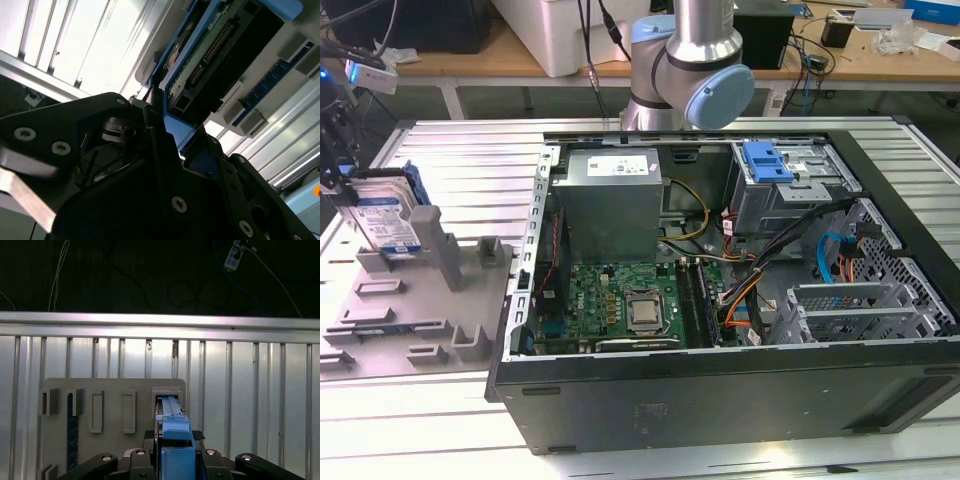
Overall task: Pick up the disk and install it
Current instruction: 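Pick up the disk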
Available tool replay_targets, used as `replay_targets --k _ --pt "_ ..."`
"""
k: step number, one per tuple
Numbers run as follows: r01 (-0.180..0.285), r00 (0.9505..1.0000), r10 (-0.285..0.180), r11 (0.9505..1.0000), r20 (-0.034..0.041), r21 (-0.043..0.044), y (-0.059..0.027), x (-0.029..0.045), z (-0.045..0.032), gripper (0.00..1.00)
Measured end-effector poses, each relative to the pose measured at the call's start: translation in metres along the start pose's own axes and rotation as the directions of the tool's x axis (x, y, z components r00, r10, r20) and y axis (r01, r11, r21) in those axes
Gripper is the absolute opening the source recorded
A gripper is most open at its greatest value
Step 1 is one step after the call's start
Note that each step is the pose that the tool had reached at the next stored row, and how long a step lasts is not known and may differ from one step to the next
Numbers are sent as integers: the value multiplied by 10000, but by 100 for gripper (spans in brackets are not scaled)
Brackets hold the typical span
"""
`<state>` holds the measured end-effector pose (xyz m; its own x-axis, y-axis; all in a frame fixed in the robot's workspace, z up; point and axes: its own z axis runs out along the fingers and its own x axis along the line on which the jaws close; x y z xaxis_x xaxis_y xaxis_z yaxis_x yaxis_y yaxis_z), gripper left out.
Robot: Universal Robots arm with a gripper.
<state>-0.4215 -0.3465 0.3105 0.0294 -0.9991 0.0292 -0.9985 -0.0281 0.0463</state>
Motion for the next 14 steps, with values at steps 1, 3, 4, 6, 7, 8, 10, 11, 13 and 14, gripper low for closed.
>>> replay_targets --k 1,3,4,6,7,8,10,11,13,14 --pt "0 10000 0 10000 -10 0 0 0 -8 37" --pt "-2 10000 2 10000 -40 2 2 -1 -36 37" --pt "-2 10000 2 10000 -57 2 2 0 -56 37" --pt "-3 10000 3 10000 -76 4 4 0 -81 37" --pt "-4 10000 4 10000 -86 4 4 1 -94 37" --pt "-5 10000 5 10000 -95 5 5 1 -107 37" --pt "-5 9999 5 10000 -123 6 6 1 -138 37" --pt "-6 9999 6 10000 -133 6 7 1 -149 37" --pt "-7 9999 7 10000 -153 6 8 2 -170 37" --pt "-8 9999 8 10000 -168 6 9 2 -188 37"
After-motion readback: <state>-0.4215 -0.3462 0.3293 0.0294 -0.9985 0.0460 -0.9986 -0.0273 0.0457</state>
